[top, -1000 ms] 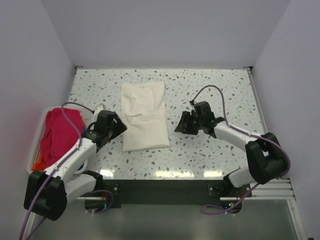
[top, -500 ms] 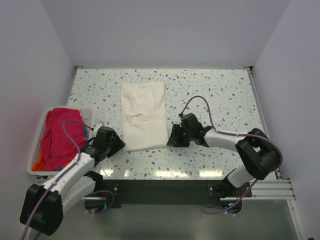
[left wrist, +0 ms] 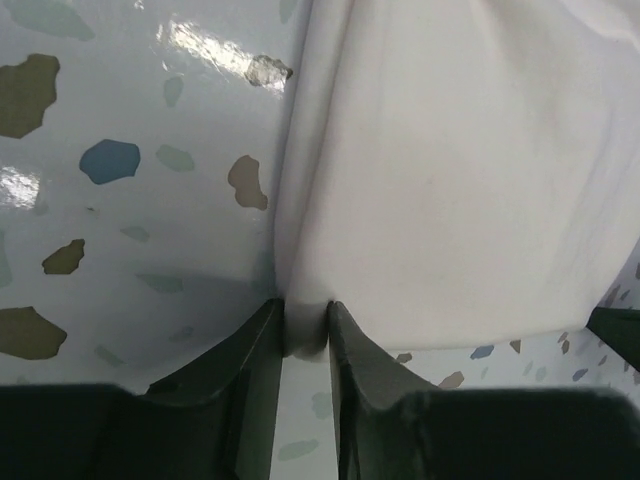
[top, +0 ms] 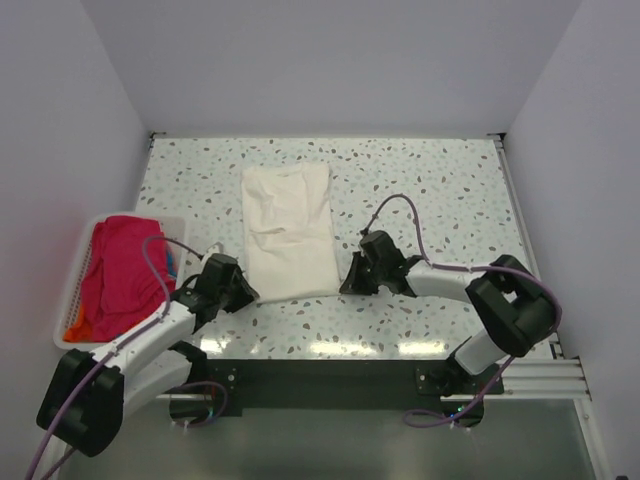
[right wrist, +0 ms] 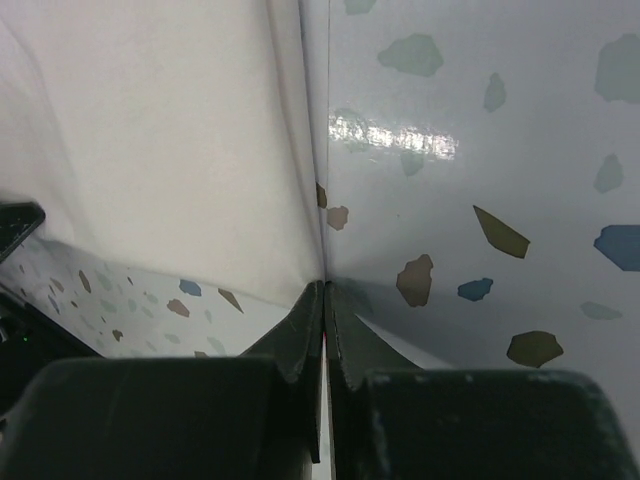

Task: Fold and stack the t-shirts
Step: Fold the tshirt, then neatly place the folded tshirt to the corner

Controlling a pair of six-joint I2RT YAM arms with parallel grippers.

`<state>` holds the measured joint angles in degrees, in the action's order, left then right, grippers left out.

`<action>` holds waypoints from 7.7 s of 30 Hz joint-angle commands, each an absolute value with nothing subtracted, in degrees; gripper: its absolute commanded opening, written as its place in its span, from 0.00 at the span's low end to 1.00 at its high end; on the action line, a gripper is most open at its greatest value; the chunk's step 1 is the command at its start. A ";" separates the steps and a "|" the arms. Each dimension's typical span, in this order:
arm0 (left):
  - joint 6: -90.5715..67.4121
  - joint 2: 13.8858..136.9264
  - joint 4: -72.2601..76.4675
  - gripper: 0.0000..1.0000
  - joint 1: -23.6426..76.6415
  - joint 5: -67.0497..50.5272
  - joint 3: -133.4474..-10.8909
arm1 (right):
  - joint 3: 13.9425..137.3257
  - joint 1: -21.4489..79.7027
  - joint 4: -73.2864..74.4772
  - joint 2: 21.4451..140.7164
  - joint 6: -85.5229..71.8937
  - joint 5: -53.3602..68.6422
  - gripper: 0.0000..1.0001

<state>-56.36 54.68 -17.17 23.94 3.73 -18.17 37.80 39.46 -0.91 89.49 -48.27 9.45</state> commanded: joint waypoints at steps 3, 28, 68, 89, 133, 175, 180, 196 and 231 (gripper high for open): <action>-56.16 61.85 -16.18 0.18 29.25 0.79 -18.81 | 35.60 39.38 1.22 84.92 -48.26 4.58 0.00; -70.57 49.49 -33.83 0.41 50.62 9.67 -17.49 | 23.47 39.20 11.97 59.84 -45.35 6.76 0.47; -71.28 53.60 -32.70 0.00 56.85 3.78 -19.77 | 16.88 43.94 15.98 51.35 -51.76 3.24 0.00; -69.18 53.44 -51.33 0.00 59.52 19.42 -44.20 | 39.09 48.78 35.07 49.82 -41.14 -11.76 0.00; -37.53 98.88 -13.97 0.72 10.45 0.35 -78.85 | 105.14 18.28 25.23 120.25 -24.08 9.14 0.78; -35.77 93.53 -23.02 0.35 26.89 4.66 -76.82 | 104.57 19.43 28.82 127.44 -7.42 -10.19 0.00; -34.28 86.50 -24.79 0.35 26.89 4.05 -71.82 | 112.05 12.33 33.05 131.04 -4.14 -14.59 0.00; -29.53 84.11 -27.69 0.34 26.89 -1.23 -69.17 | 130.42 -1.58 29.89 141.85 9.22 -25.12 0.00; -27.77 86.13 -21.18 0.35 25.75 -7.29 -63.72 | 119.18 4.30 28.47 129.54 -12.55 -23.12 0.97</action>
